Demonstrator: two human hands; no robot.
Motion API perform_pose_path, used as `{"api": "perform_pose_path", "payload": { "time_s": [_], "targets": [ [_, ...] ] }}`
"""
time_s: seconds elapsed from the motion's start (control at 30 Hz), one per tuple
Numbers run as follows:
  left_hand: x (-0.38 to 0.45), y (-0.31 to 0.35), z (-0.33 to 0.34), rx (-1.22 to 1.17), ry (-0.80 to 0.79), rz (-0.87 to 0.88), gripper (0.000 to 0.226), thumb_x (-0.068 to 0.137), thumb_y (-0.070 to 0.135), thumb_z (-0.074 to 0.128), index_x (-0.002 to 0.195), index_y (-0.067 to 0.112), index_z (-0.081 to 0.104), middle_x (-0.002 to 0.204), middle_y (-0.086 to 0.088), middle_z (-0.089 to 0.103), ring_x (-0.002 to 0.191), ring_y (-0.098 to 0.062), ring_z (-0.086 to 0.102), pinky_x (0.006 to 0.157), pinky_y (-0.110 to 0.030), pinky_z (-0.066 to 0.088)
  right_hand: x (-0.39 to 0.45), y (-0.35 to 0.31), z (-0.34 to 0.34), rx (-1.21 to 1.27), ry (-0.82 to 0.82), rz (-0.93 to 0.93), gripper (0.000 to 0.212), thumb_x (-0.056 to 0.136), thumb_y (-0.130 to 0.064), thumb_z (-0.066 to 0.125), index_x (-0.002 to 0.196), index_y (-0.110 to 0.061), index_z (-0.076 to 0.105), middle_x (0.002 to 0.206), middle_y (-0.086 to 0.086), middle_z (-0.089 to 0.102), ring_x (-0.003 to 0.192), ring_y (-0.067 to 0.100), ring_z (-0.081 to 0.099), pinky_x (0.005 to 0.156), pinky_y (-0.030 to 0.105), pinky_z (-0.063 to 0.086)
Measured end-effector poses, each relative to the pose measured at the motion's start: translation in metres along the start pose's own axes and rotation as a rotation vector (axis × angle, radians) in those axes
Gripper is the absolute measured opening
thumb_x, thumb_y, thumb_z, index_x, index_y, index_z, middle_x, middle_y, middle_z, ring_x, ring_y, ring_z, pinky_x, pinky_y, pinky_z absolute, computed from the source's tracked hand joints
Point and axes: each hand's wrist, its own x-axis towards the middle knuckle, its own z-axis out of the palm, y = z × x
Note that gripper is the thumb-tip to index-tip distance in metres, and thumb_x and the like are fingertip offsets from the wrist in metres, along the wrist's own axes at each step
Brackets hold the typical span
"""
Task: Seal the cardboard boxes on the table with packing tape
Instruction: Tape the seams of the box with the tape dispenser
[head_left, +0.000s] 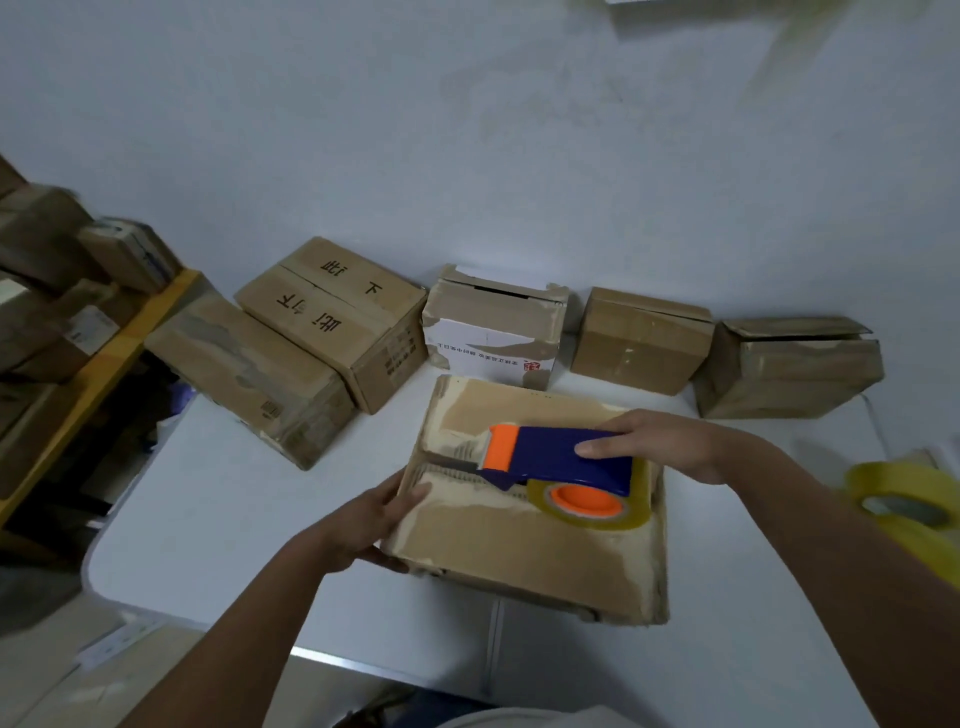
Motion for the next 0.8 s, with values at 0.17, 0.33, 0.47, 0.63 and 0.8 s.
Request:
{"api": "perform_pose_path", "payload": {
  "time_s": [0.17,0.33,0.47,0.63,0.8],
  "targets": [
    [0.043,0.048,-0.018,0.189,0.269,0.002,0.055,0.088,0.061,0.06,0.131,0.026,0.061,0.121,-0.006,0.064,0.099,-0.026,0.067,0.07,-0.045,0.063,0.0,0.003,0.011,0.152,0.09,-0.018,0.043,0.079,-0.058,0.064,0.114,-0.033,0.063,0.109,-0.008,0.071,0.104,0.008,0.064,0.09,0.025,0.047],
    [0.087,0.061,-0.007,0.289,0.619,0.186,0.062,0.091,0.053,0.064,0.139,0.016,0.054,0.146,-0.01,0.048,0.12,-0.031,0.056,0.08,-0.046,0.059,0.001,0.007,0.01,0.298,0.199,0.003,0.03,0.088,-0.054,0.059,0.11,-0.034,0.063,0.106,-0.011,0.071,0.097,0.002,0.063,0.072,0.017,0.043],
    [0.083,0.03,0.008,0.158,0.668,0.248,0.07,0.093,0.048,0.063,0.151,0.021,0.034,0.159,-0.002,0.028,0.139,-0.027,0.04,0.108,-0.043,0.041,0.004,0.019,0.005,0.313,0.221,0.066,0.044,0.075,-0.065,0.062,0.108,-0.035,0.063,0.114,-0.011,0.067,0.109,0.006,0.057,0.094,0.028,0.038],
    [0.054,0.009,0.042,-0.179,0.581,0.201,0.088,0.09,0.043,0.069,0.157,0.029,0.015,0.153,0.002,0.031,0.131,-0.026,0.046,0.095,-0.045,0.053,0.01,0.027,-0.003,0.26,0.225,0.062,0.084,0.059,-0.084,0.065,0.127,-0.037,0.057,0.125,-0.012,0.061,0.117,0.007,0.054,0.096,0.029,0.037],
    [0.036,0.007,0.078,-0.314,0.358,0.041,0.066,0.095,0.042,0.062,0.15,0.029,0.028,0.132,-0.001,0.051,0.108,-0.026,0.064,0.08,-0.037,0.06,0.007,0.023,-0.001,0.252,0.206,0.058,0.053,0.072,-0.072,0.059,0.109,-0.035,0.065,0.111,-0.014,0.067,0.111,0.007,0.056,0.093,0.029,0.034]
  ]
}}
